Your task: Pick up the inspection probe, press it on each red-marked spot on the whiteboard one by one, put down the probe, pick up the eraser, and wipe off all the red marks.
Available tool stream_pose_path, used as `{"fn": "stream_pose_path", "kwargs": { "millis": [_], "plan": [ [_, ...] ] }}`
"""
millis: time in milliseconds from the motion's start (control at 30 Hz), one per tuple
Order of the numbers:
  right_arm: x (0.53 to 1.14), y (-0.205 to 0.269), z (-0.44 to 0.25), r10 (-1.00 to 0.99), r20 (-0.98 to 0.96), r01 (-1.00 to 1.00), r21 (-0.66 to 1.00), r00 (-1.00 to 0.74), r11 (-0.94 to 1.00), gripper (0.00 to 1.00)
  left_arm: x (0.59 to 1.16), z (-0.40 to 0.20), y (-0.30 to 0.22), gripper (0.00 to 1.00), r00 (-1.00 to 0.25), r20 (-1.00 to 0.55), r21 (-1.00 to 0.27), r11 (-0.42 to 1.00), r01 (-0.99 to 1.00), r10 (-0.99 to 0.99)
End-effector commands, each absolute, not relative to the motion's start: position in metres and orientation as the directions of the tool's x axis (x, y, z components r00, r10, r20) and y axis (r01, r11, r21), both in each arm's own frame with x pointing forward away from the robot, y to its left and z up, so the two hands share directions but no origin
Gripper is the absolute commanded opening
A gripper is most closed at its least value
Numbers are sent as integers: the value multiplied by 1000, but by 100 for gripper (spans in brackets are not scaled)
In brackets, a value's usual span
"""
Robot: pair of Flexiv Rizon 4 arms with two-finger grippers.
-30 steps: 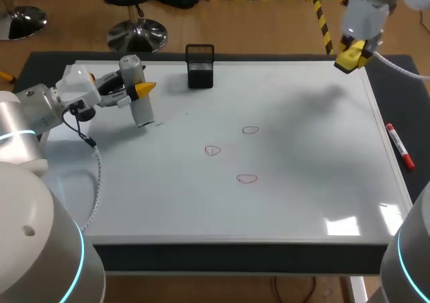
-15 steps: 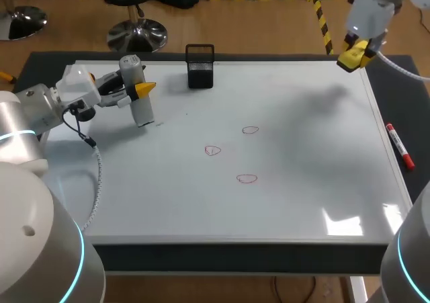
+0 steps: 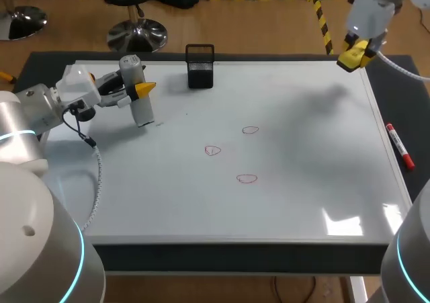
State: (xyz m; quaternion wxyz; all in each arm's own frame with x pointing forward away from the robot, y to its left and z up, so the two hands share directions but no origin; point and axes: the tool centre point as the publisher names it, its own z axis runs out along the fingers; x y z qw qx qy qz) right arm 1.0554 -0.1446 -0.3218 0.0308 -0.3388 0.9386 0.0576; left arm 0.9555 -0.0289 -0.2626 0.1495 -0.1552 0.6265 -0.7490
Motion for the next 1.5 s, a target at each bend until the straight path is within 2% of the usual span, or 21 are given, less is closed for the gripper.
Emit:
{"fn": "stream_pose_path", "kwargs": {
  "millis": [33,1033,1500],
  "plan": [
    [1056,-145,-321,-635,-93,-641,86,-767,763,0,955,-262,-29,0,-906,43,-985,-171,32,-420],
    [1056,-145,-321,-635,-93,-641,86,-767,763,0,955,-262,-29,0,-906,43,-985,-171,32,-420],
    [1056,-145,-321,-635,-93,-641,86,-767,763,0,937,-240,-84,0,-948,45,-986,-167,9,-316]
  ]
}}
